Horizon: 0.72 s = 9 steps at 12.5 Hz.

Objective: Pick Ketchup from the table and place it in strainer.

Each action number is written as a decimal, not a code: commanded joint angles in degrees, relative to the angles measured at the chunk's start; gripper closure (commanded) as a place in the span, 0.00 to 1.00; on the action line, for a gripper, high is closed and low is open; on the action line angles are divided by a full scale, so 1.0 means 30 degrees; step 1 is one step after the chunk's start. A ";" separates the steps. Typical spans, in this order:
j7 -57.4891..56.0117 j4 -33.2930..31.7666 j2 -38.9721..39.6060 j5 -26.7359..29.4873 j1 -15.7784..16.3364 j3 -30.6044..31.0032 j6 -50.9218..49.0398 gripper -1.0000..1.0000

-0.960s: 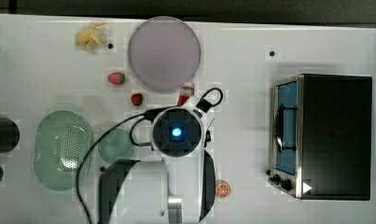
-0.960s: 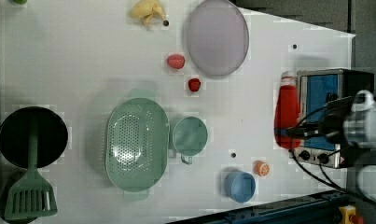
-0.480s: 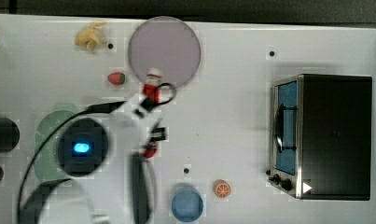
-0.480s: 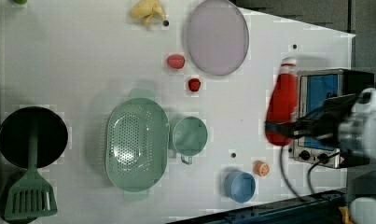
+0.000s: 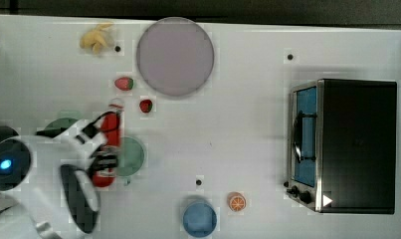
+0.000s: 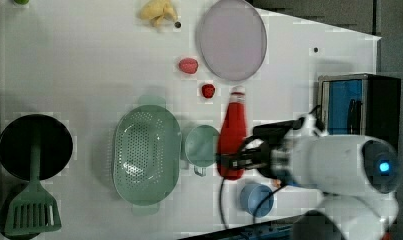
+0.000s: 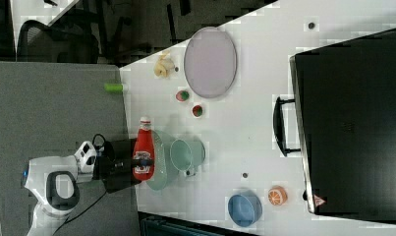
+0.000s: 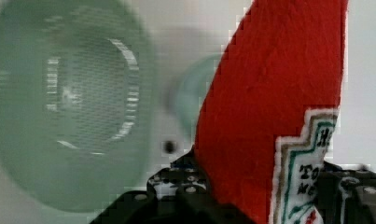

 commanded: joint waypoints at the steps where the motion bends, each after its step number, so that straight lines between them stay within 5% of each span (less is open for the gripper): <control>1: 0.3843 0.1011 0.1360 0.0086 0.0037 0.1441 0.2312 0.40; 9: 0.8236 0.0974 0.6295 -0.0388 0.1334 0.2596 0.7118 0.40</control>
